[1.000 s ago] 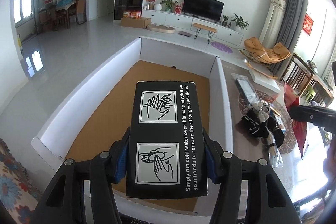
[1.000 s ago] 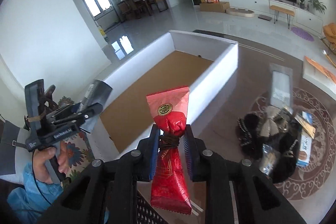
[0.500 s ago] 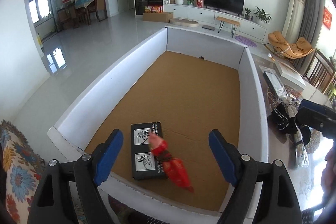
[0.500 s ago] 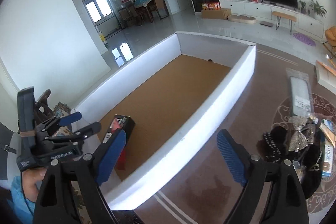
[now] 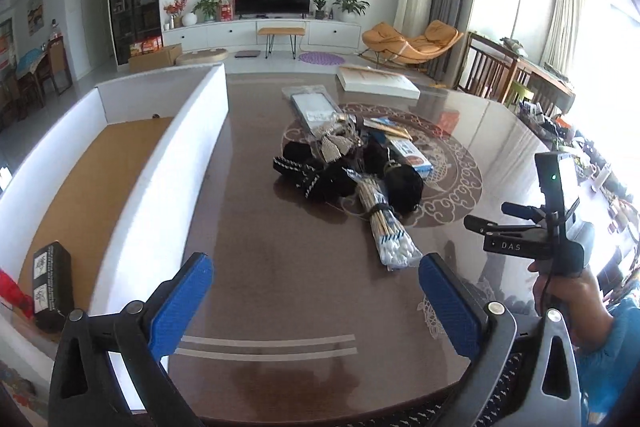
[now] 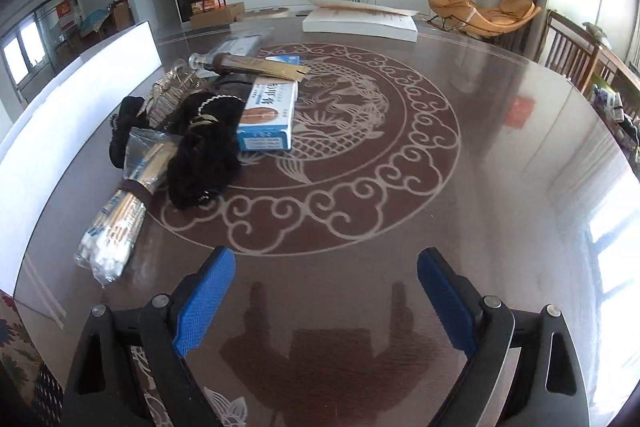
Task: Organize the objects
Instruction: 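Move both open grippers back over the items on the table, then grasp the black knit glove with the left gripper while the right grasps the cotton-swab bundle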
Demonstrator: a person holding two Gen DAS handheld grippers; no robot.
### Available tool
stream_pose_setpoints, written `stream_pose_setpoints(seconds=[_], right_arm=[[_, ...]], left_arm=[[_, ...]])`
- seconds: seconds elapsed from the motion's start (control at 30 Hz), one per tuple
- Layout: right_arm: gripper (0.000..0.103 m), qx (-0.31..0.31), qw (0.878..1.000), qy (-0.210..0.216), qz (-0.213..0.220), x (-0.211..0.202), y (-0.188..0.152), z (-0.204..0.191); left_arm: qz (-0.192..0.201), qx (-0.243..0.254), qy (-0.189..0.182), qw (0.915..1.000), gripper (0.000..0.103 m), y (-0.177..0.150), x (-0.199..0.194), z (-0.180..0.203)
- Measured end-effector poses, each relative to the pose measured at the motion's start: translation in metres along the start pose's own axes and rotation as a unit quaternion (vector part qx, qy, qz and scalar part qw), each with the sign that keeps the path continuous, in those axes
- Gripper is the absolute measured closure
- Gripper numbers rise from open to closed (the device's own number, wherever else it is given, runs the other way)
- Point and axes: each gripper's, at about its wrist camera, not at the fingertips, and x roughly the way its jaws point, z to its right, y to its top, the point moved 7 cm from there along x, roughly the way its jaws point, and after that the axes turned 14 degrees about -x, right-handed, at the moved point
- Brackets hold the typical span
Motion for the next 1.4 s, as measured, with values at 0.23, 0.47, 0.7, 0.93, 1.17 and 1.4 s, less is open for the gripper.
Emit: stream_pose_setpoints(seconds=[0.23, 0.47, 0.7, 0.93, 1.17, 1.4], right_arm=[[0.01, 0.0, 1.0, -0.018, -0.001, 0.006, -0.013, 0.001], [0.001, 0.014, 1.0, -0.013, -0.009, 0.011, -0.014, 0.004], [0.001, 0.013, 1.0, -0.015, -0.009, 0.011, -0.014, 0.004], [0.001, 0.012, 1.0, -0.016, -0.009, 0.01, -0.014, 0.004], [0.001, 0.012, 1.0, -0.016, -0.009, 0.01, -0.014, 0.004], [0.001, 0.011, 1.0, -0.011, -0.008, 0.01, -0.014, 0.002]], left_arm=[[-0.063, 0.008, 0.067, 0.9957, 0.0, -0.033, 0.089, -0.014], [-0.071, -0.009, 0.08, 0.9942, 0.0, -0.038, 0.109, -0.026], [-0.055, -0.011, 0.077, 0.9955, 0.0, -0.038, 0.108, -0.028], [-0.089, -0.09, 0.032, 0.9914, 0.0, -0.008, 0.116, -0.033], [-0.031, -0.133, 0.028, 0.9902, 0.0, 0.074, 0.142, -0.018], [-0.065, -0.116, 0.059, 0.9894, 0.013, 0.062, 0.175, -0.03]])
